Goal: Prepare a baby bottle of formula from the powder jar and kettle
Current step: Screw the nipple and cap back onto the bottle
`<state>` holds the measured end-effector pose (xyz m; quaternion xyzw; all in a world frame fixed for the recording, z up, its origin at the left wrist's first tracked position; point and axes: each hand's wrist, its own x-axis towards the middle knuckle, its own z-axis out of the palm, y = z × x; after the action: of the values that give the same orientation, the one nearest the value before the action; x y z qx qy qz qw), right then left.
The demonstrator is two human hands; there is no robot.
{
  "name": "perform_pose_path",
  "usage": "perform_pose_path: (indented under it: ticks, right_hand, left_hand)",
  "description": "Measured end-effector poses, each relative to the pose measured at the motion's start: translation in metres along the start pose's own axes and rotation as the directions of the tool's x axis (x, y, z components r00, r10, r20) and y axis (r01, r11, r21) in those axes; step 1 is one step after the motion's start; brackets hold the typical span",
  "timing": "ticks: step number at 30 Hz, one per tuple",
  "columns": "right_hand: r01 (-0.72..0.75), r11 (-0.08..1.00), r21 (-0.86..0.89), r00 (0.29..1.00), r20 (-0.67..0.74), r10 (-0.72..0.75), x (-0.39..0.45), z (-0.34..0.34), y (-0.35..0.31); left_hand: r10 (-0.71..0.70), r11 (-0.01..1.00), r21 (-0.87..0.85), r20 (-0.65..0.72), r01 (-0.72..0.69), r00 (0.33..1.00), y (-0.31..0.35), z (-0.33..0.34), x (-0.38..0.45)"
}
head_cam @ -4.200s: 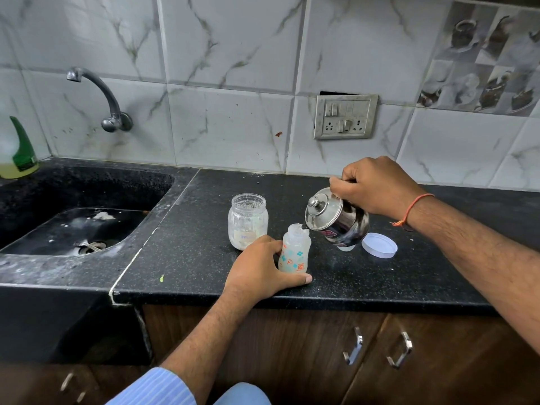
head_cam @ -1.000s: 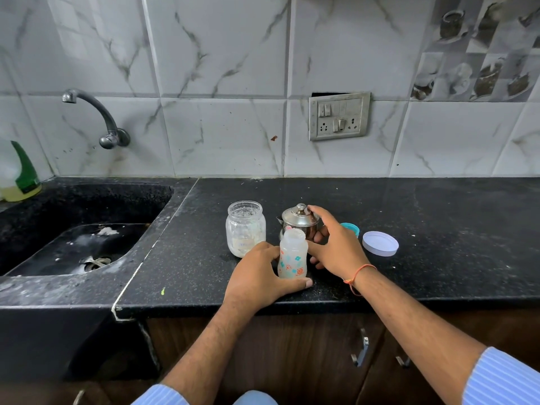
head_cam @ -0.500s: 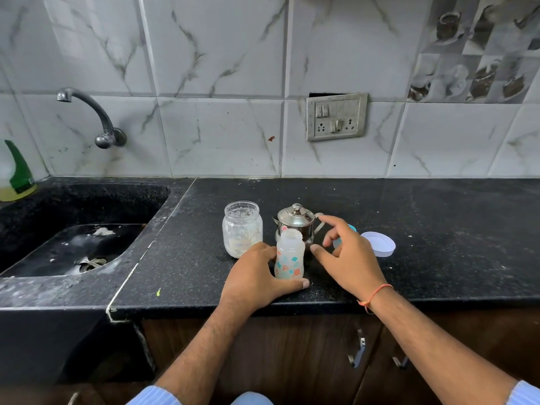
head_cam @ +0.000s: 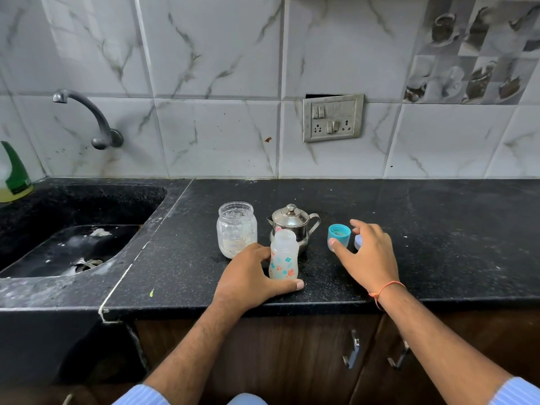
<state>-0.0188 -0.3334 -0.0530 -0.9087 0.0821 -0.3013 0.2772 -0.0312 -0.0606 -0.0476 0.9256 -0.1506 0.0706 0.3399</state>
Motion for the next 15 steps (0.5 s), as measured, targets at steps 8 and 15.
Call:
perform_pose_path:
  ticks: [8, 15]
  right_hand:
    - [-0.083, 0.988, 0.131, 0.997, 0.011, 0.083, 0.016, 0.007, 0.008]
    - [-0.069, 0.987, 0.143, 0.997, 0.050, 0.062, 0.016, 0.008, 0.007]
  left_hand:
    - [-0.007, 1.000, 0.013, -0.008, 0.007, 1.000, 0.000, 0.001, 0.000]
    - [-0.005, 1.000, 0.028, 0.000, 0.005, 1.000, 0.002, -0.001, -0.001]
